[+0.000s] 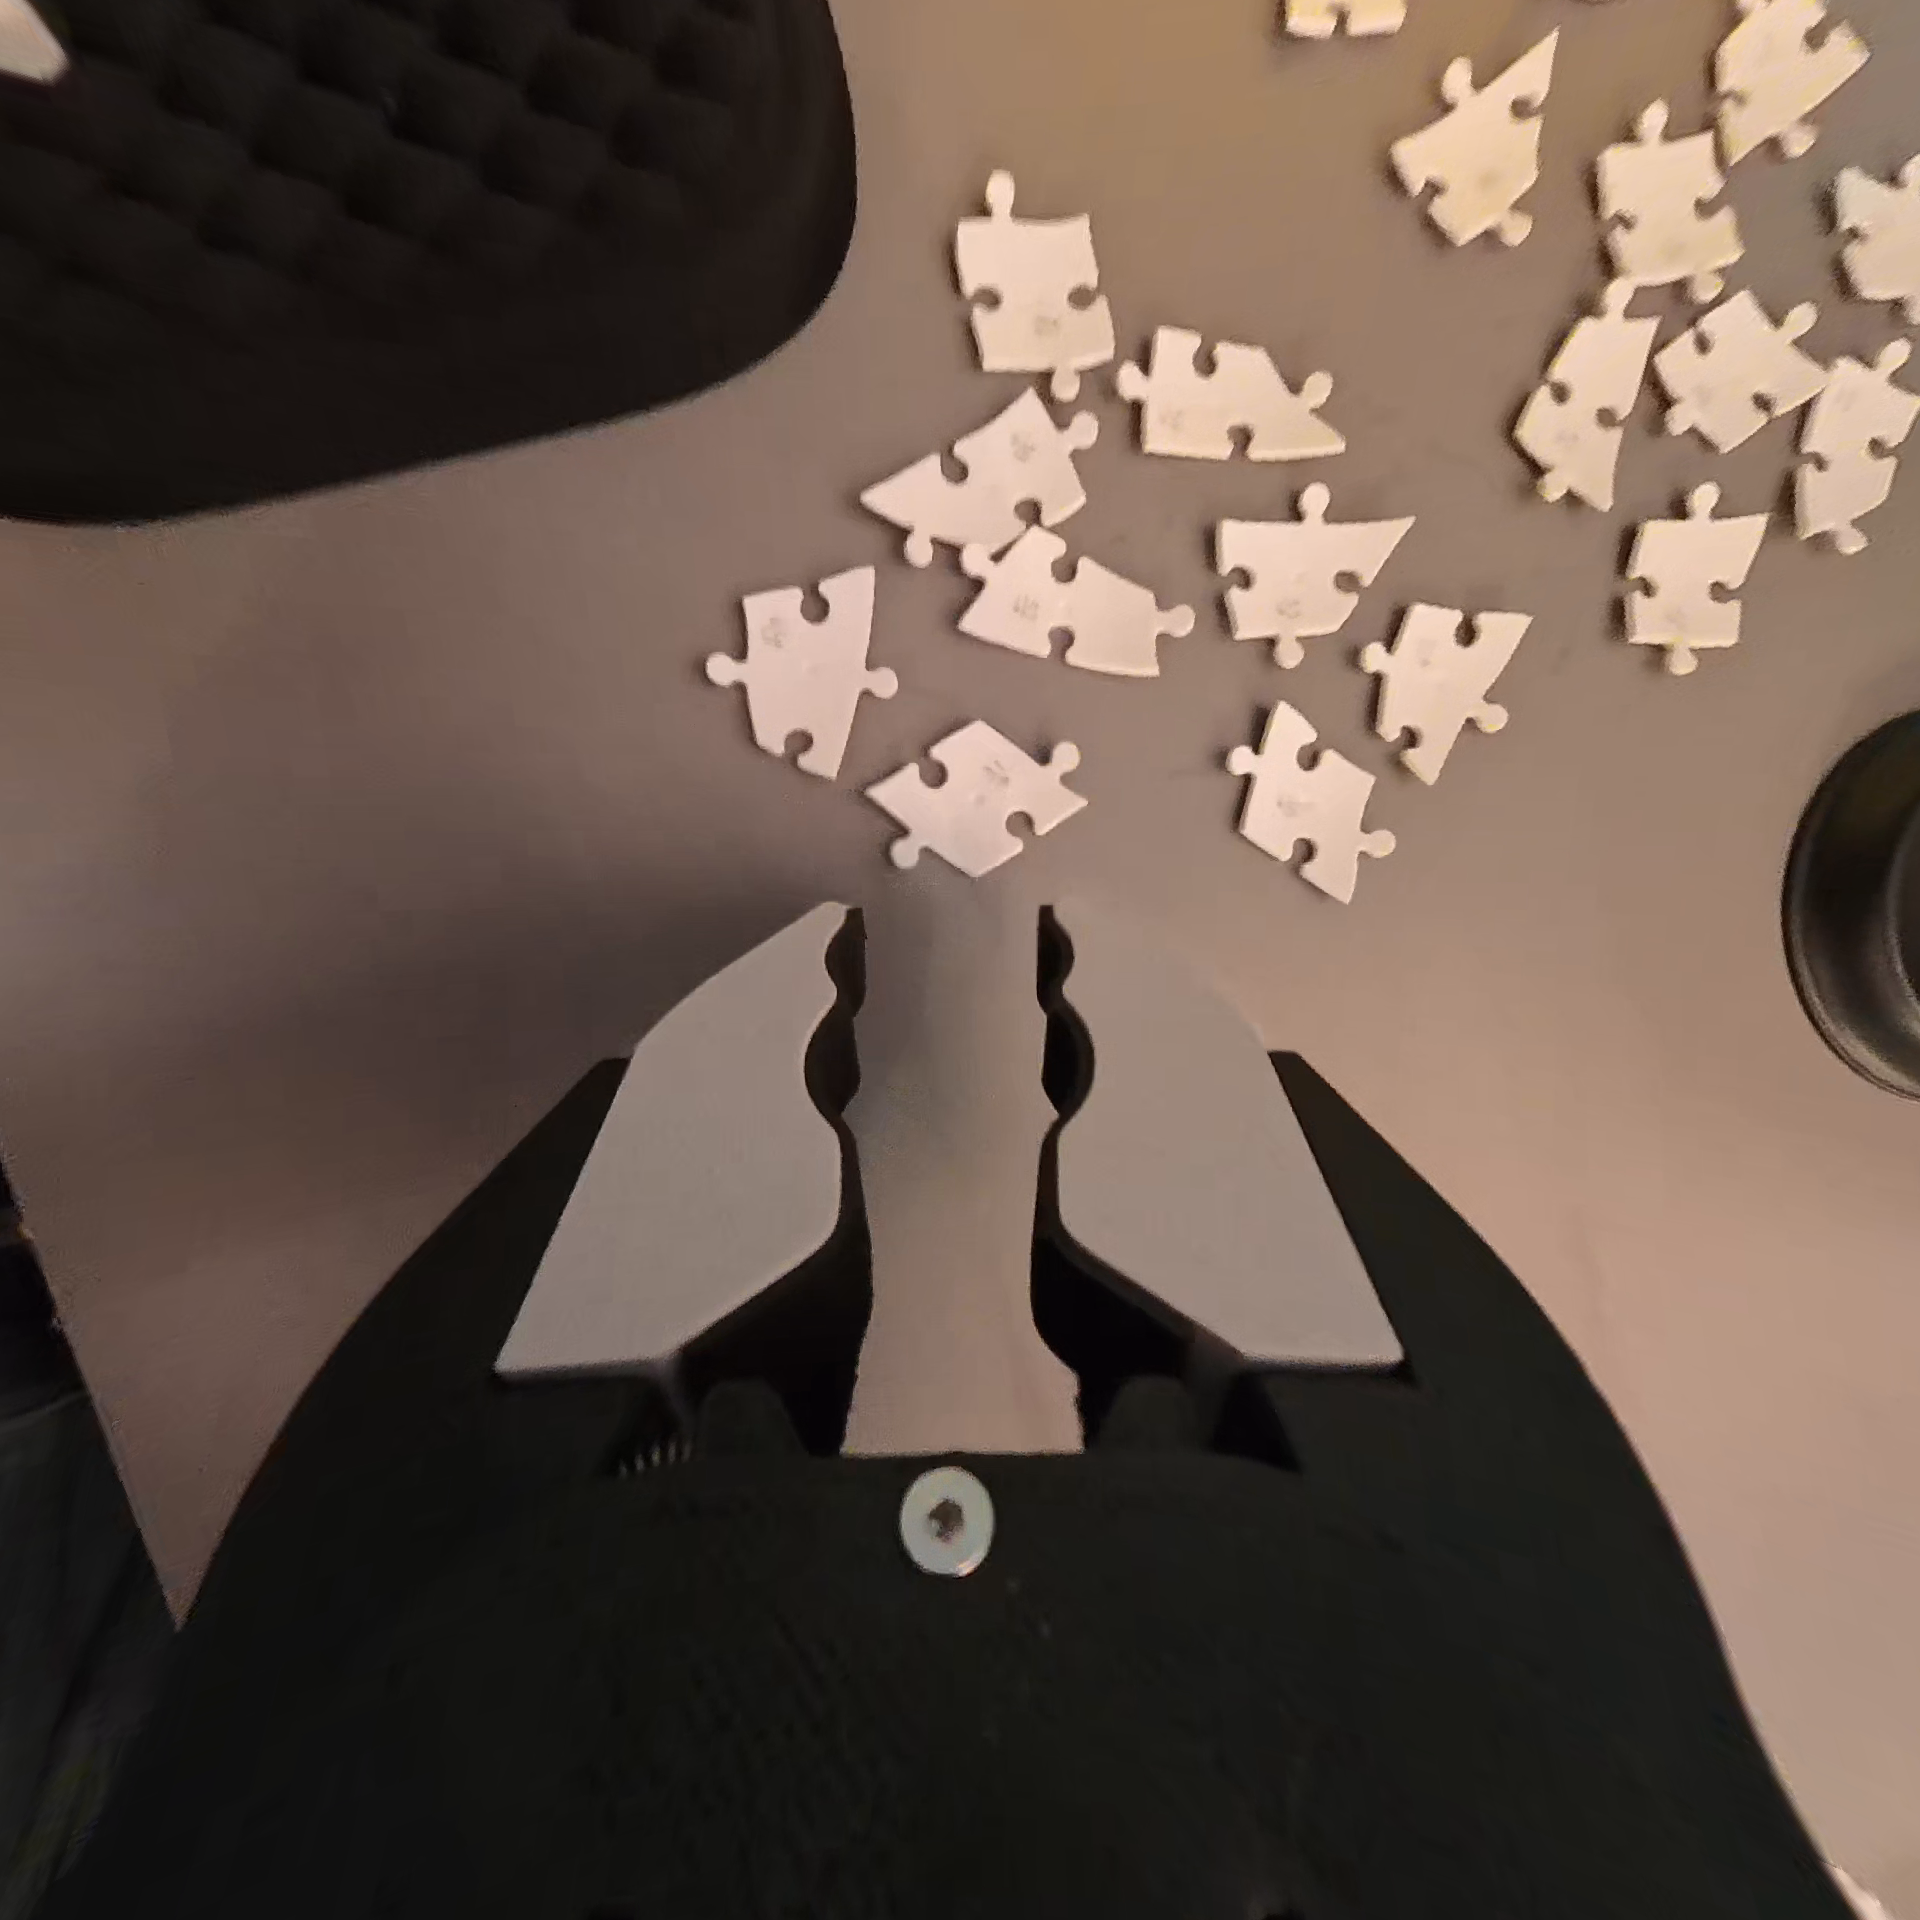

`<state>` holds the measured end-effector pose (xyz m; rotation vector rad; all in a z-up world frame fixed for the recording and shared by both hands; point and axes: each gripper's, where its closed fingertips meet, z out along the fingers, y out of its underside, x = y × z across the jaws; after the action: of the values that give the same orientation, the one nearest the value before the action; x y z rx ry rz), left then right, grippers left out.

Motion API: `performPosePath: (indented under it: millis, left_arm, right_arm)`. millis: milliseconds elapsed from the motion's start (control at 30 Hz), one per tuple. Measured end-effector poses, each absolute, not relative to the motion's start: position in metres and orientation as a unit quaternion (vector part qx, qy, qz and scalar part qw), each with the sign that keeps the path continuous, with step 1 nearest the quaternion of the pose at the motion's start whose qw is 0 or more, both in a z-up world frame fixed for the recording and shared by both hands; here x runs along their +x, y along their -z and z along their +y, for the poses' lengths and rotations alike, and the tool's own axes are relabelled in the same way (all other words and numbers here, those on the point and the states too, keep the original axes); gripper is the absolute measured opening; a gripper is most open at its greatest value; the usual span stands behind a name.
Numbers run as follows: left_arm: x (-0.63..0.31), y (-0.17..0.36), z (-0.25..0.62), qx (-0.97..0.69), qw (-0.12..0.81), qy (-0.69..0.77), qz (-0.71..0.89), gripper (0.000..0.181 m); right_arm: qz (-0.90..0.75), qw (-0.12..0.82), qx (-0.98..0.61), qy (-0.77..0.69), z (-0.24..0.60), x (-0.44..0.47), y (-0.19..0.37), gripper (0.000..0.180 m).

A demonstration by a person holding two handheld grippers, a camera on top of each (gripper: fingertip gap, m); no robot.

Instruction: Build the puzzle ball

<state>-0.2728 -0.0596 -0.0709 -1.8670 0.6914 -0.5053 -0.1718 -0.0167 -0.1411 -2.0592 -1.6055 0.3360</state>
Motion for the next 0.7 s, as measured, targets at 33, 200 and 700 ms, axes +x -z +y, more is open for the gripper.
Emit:
performPosePath:
  millis: [33,200,700]
  left_arm:
    - [-0.272,0.071,-0.06,-0.778,0.516,0.209,0.291,0.049]
    - [-0.274,0.074,-0.059,-0.78,0.515,0.199,0.293,0.048]
    - [-0.279,0.077,-0.058,-0.778,0.523,0.213,0.274,0.046]
  right_arm:
    - [-0.593,0.248,-0.757,-0.118,-0.016,-0.171,0.143,0.033]
    - [-0.592,0.219,-0.762,-0.141,-0.024,-0.177,0.154,0.033]
    - [-0.591,0.277,-0.74,-0.163,-0.009,-0.183,0.137,0.031]
